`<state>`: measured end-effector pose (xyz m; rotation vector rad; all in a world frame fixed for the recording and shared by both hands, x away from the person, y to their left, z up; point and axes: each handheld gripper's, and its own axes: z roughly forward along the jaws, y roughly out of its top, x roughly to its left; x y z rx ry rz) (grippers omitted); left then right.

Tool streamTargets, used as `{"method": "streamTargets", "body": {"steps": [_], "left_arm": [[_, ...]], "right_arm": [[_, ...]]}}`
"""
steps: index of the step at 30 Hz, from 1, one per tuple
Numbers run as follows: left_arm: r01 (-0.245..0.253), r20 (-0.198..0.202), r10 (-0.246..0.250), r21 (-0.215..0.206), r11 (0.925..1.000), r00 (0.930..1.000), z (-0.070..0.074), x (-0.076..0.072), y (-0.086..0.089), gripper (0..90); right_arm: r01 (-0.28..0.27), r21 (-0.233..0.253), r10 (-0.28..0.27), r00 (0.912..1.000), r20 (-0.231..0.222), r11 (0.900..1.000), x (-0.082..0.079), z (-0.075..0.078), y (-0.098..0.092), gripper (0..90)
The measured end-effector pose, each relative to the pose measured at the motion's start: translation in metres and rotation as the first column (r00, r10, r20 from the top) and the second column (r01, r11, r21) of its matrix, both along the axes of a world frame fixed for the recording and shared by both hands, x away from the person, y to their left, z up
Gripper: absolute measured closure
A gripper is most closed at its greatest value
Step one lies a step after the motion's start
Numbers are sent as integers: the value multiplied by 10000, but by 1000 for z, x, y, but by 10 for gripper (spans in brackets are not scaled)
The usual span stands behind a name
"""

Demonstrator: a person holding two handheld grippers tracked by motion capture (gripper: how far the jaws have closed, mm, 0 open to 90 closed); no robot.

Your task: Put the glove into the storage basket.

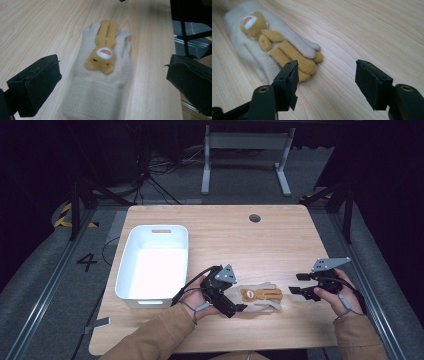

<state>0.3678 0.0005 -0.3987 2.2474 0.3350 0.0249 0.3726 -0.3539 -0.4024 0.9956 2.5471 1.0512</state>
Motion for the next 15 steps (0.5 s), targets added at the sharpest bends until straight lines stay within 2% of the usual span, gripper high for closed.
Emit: {"method": "streamTargets", "body": {"steps": [4, 8, 13, 15], "left_arm": [[-105, -29, 106, 137, 9999, 9999, -4, 2, -3, 0], [-420, -287, 439, 631, 9971, 9986, -13, 9, -6, 0], [-297, -323, 323, 792, 9964, 9990, -19, 13, -8, 0], [-186, -183, 200, 733, 9971, 9996, -24, 14, -9, 0]], "right_arm": [[-146, -30, 146, 9999, -38, 9999, -1, -1, 0, 355], [-355, -1, 355, 9994, -21, 9994, -1, -4, 1, 353], [-400, 26, 400, 9992, -54, 9992, 0, -5, 2, 349], [-408, 48, 408, 9991, -85, 9992, 1, -6, 2, 346]]}}
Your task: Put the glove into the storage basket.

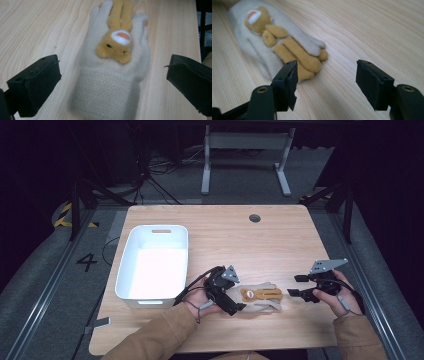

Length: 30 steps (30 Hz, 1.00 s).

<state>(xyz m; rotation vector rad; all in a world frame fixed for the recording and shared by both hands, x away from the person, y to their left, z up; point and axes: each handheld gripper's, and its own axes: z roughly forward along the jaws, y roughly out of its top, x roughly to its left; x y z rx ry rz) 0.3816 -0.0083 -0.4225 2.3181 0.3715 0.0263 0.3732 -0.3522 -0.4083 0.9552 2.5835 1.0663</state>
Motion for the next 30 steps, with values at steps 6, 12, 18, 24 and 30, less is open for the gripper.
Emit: {"method": "streamTargets", "body": {"steps": [6, 12, 18, 24, 30], "left_arm": [[59, 158, -51, -463, 9989, 9999, -12, 2, 2, 0], [-22, 178, 41, -1073, 9942, 9998, -30, 2, 5, 1], [-111, 670, 175, -943, 9955, 9976, -38, 1, 3, 0], [87, 367, -67, -532, 9985, 9993, -44, 4, 0, 0], [240, 159, -237, -185, 9995, 9996, -46, 6, -5, 0]], "right_arm": [[-47, 17, 47, 10000, -55, 10000, 0, -2, 0, 344], [-96, 95, 97, 10000, -10, 9999, 0, -2, -2, 342], [-171, 114, 171, 9998, -48, 9998, -1, -3, -1, 341], [-145, 131, 146, 9999, -17, 9998, -1, -3, -1, 341], [-121, 122, 122, 9999, -31, 9999, 0, -4, -1, 341]]}}
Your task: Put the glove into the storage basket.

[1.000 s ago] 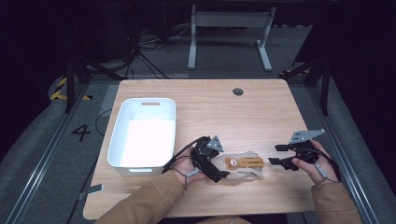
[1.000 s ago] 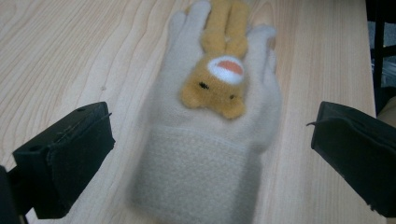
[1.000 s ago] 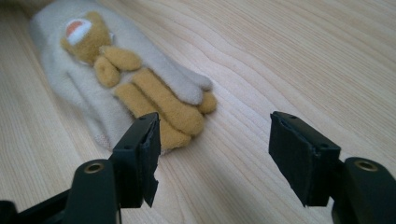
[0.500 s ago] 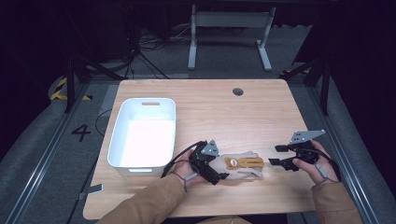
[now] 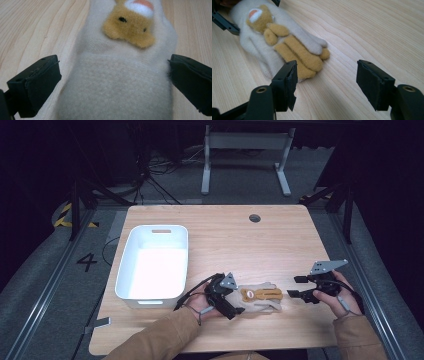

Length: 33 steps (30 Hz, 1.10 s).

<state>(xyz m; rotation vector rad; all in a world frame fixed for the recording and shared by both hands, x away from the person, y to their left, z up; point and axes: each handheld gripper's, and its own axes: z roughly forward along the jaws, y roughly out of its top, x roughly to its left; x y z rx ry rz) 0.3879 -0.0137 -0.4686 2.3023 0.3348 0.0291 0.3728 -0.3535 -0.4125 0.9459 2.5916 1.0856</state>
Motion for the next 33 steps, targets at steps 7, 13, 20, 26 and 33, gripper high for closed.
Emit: {"method": "streamTargets", "body": {"steps": [7, 13, 20, 26, 33], "left_arm": [[341, 63, -345, 586, 9977, 9994, -2, -3, -8, 0], [346, 179, -362, 844, 9958, 9992, -3, -3, -12, 1], [224, 501, -276, 1016, 9946, 9984, -3, -5, -15, 21], [239, 568, -286, 816, 9964, 9980, -1, -6, -15, 197], [-218, 616, 166, 853, 9961, 9980, 5, -6, -16, 412]], "right_arm": [[10, 8, -10, 10000, -41, 10000, 0, -1, 1, 341], [-10, 10, 10, 10000, -26, 10000, 0, -1, 1, 341], [108, 36, -107, 9999, -82, 9999, -1, -3, -2, 341], [93, 20, -93, 9999, -108, 10000, -1, -4, -2, 340], [195, 84, -195, 9998, -77, 9998, -2, -4, -6, 339]]}}
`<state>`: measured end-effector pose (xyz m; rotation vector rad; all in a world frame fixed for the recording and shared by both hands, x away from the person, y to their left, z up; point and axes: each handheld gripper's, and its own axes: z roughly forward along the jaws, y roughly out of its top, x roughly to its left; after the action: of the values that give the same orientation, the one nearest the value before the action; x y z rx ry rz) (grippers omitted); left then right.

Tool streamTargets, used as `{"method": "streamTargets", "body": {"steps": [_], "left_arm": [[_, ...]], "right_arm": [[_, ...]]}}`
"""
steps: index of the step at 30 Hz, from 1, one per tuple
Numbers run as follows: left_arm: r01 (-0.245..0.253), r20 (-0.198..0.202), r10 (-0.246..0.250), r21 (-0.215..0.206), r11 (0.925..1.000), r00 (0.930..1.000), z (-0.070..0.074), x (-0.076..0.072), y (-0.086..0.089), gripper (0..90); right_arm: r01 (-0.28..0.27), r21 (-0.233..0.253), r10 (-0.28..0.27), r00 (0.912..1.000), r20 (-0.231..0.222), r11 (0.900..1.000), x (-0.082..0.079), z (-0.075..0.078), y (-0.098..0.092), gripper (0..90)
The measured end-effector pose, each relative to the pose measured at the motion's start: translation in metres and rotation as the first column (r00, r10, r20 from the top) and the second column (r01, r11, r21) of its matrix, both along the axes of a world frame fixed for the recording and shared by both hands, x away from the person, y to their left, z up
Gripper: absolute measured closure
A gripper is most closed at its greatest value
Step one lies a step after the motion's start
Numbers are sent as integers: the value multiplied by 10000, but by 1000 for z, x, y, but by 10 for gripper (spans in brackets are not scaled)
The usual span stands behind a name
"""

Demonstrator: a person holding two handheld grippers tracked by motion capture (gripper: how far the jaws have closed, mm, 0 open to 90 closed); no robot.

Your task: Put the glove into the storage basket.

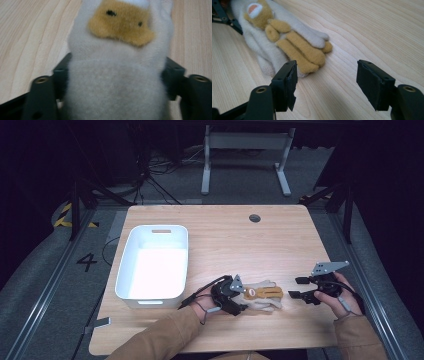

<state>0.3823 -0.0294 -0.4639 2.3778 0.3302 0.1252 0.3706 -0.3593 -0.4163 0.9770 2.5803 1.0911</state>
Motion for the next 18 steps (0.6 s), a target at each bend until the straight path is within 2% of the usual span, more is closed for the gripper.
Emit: {"method": "streamTargets", "body": {"steps": [2, 4, 5, 7, 9, 11, 14, 18], "left_arm": [[92, -3, -92, -2, 10000, 10000, 0, 0, 0, 505], [164, 59, -165, 58, 9998, 9998, 1, 0, 0, 532], [168, 40, -168, 78, 9998, 9999, 2, -1, 0, 580], [202, 52, -203, 158, 9997, 9998, 3, -2, -1, 599], [172, 11, -172, 246, 9996, 9999, 4, -3, -1, 663], [140, 6, -140, 268, 9995, 9999, 4, -3, -1, 675], [-57, -344, 66, 270, 9996, 9994, 6, -2, 0, 703], [-135, -558, 149, 271, 9995, 9983, 7, 0, -1, 706]], "right_arm": [[-27, 27, 27, 10000, 16, 10000, 0, 0, 0, 338], [-57, 18, 57, 10000, 17, 10000, -1, 0, 0, 336], [-46, 34, 46, 10000, 18, 10000, -1, 0, 0, 335], [-50, 28, 50, 10000, 37, 10000, -1, 0, -1, 335], [-52, 30, 51, 10000, 31, 10000, -1, 1, 0, 336], [-58, 32, 58, 10000, 47, 10000, -1, 1, 0, 335], [-59, 35, 58, 10000, 46, 10000, -1, 0, 0, 336], [-25, -2, 25, 10000, 54, 10000, 0, 0, -1, 336]]}}
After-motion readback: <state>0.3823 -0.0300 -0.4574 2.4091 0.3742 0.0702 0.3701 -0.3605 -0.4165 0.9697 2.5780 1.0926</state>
